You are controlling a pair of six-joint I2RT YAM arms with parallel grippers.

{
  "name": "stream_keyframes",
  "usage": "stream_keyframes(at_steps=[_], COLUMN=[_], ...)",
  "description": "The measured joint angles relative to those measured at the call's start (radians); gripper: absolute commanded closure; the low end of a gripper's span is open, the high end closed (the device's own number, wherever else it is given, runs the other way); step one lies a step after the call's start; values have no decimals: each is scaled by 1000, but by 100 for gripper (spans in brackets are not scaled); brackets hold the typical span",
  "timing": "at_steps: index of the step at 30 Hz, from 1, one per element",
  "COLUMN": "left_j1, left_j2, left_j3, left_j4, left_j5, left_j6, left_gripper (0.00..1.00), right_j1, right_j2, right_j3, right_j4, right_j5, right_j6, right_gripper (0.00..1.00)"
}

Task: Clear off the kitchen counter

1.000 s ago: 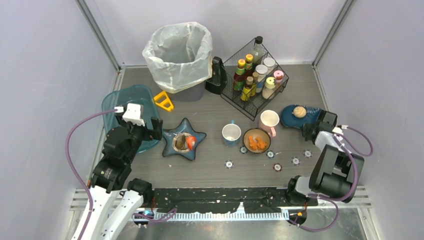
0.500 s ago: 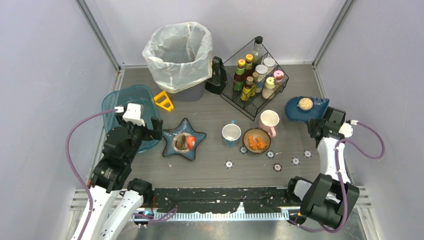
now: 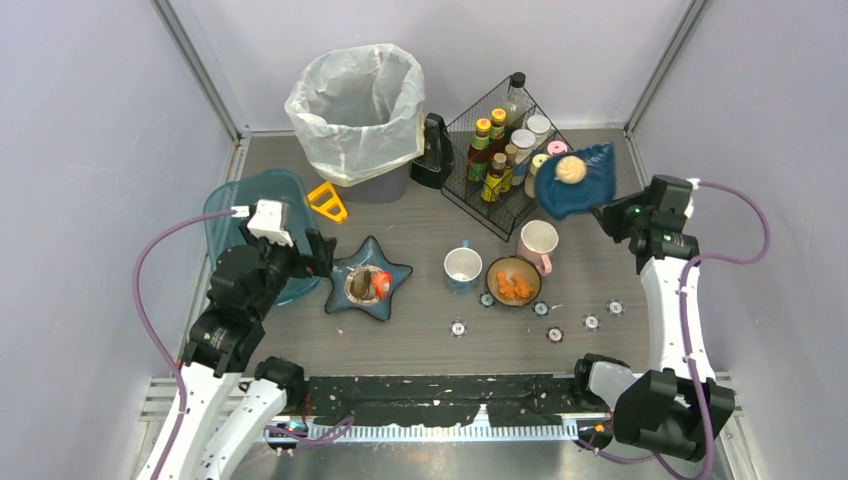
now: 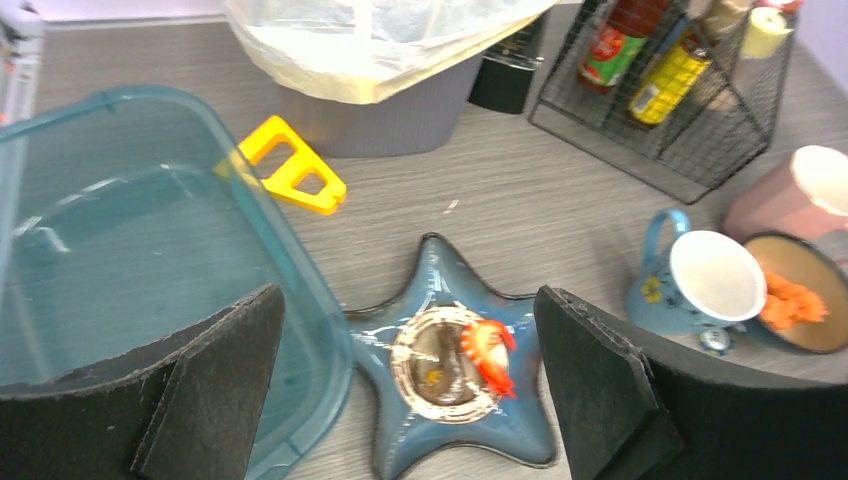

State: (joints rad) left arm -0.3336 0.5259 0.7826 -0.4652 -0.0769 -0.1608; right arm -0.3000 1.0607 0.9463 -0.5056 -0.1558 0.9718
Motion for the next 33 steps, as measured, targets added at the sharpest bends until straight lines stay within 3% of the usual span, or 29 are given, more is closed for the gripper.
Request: stream_keyframes(at_steps=[9, 14, 24, 29, 33], left_j1=[-1, -58, -314, -365, -377], left_j2=[109, 167, 339, 430, 481], left_j3=[21, -15, -20, -21, -29], left_j4=[16, 114, 253, 317, 372], left_j5=[206, 289, 235, 177, 146], left_j6=[-269, -438, -631, -724, -790], left_gripper=[3, 3, 6, 14, 26], right_j1=[294, 423, 637, 706, 731], right_j2=[0, 0, 5, 31, 45], right_j3=[27, 21, -53, -72, -84], right_j4=[-35, -24, 58, 89, 113], right_j5=[-81, -116, -103, -96, -88], right_j6=[-46, -33, 32, 57, 76], right_gripper=[95, 95, 95, 95, 95])
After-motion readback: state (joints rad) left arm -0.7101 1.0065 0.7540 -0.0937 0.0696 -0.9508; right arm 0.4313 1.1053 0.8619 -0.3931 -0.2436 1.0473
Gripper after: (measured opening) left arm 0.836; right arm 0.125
